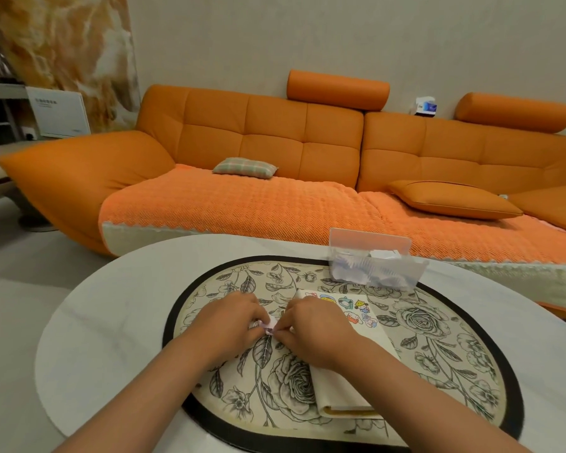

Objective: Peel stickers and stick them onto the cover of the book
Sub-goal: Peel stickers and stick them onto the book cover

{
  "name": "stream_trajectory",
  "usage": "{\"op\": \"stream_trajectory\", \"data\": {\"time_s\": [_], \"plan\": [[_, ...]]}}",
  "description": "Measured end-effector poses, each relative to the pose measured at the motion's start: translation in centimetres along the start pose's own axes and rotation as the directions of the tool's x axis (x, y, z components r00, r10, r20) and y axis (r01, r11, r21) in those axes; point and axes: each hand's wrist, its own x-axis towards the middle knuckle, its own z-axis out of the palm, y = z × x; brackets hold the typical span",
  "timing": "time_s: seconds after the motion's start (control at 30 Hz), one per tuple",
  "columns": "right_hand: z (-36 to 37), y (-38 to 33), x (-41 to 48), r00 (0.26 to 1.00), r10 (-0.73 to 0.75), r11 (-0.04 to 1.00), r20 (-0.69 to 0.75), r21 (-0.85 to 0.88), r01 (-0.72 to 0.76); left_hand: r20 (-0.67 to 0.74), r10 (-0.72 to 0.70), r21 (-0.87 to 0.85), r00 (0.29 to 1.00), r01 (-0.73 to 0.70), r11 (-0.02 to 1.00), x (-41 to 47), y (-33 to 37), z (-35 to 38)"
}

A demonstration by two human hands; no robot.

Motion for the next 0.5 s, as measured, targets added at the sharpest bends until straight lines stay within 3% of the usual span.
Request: {"op": "stream_trajectory", "data": {"time_s": [0.07, 0.13, 0.2, 0.27, 0.37, 0.5], "plan": [[-0.3, 0.0, -0.3, 0.999, 0.036, 0.995, -0.013, 0.096, -0.035, 0.050, -0.010, -0.013, 0.999, 0.010, 1.000, 0.2, 0.1, -0.3], [-1.0, 0.3, -0.7, 0.985, 0.164, 0.928, -0.047, 0.346, -0.138, 0.053, -0.026, -0.092, 0.998, 0.030, 0.995, 0.5, 0.1, -0.7], [-1.9, 0.7, -1.1, 0.956, 0.293, 0.762, -0.028, 0.611, -0.216, 0.010, -0.077, -0.228, 0.997, 0.077, 0.971, 0.8, 0.3, -1.3], [-3.1, 1.4, -1.6, 0.933, 0.357, 0.590, 0.045, 0.763, -0.263, -0.010, -0.135, -0.429, 0.991, 0.118, 0.896, 1.1, 1.2, -1.8], [-4.8, 2.3, -2.7, 0.915, 0.380, 0.448, 0.132, 0.840, -0.307, 0.037, -0.172, -0.699, 0.984, 0.148, 0.699, 1.6, 3.6, -2.0], [-5.7, 3.6, -4.0, 0.913, 0.386, 0.412, 0.129, 0.862, -0.295, 0.050, -0.185, -0.819, 0.982, 0.146, 0.555, 2.4, 6.4, -1.8]]}}
